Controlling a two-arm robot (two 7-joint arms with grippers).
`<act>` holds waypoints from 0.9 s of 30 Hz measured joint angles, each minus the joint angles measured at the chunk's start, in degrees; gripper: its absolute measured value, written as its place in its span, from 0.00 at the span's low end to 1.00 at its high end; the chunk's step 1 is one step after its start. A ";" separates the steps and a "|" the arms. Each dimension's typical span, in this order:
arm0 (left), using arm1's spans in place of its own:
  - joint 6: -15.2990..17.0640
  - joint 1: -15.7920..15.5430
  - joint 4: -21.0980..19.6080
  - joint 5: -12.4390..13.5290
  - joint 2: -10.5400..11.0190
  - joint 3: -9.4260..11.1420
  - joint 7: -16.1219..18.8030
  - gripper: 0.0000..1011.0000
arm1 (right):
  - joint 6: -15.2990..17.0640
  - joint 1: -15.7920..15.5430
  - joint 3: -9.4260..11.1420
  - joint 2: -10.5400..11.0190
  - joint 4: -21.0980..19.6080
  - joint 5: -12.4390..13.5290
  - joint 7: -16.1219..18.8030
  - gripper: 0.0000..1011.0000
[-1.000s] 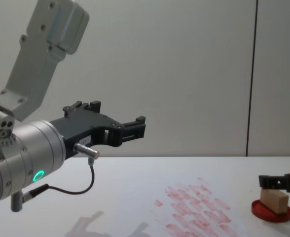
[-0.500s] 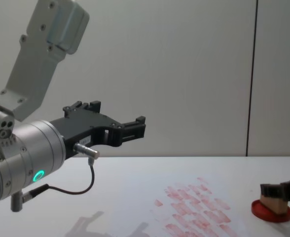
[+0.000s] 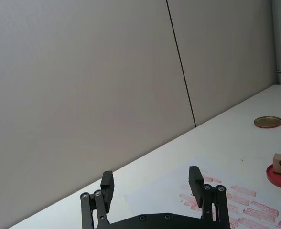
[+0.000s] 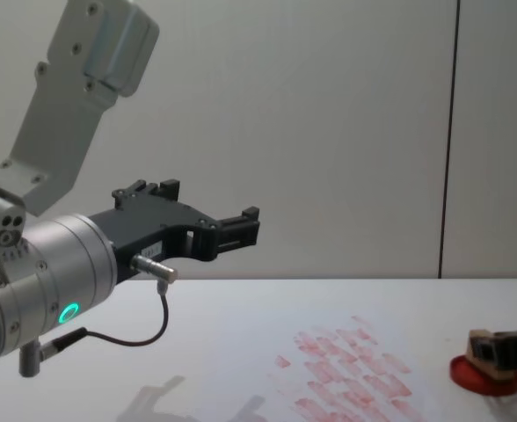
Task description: Use the one hand to pick up the stamp and affix it onto the A4 paper.
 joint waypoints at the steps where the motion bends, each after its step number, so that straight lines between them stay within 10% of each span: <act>1: 0.00 0.00 0.00 0.00 0.00 0.00 0.00 0.98 | 0.03 0.06 -0.03 -0.04 0.11 -0.11 0.09 0.25; 27: 0.00 0.00 0.00 0.00 0.00 0.00 0.00 0.98 | 3.03 2.18 -0.86 -1.58 2.83 -2.47 0.28 0.22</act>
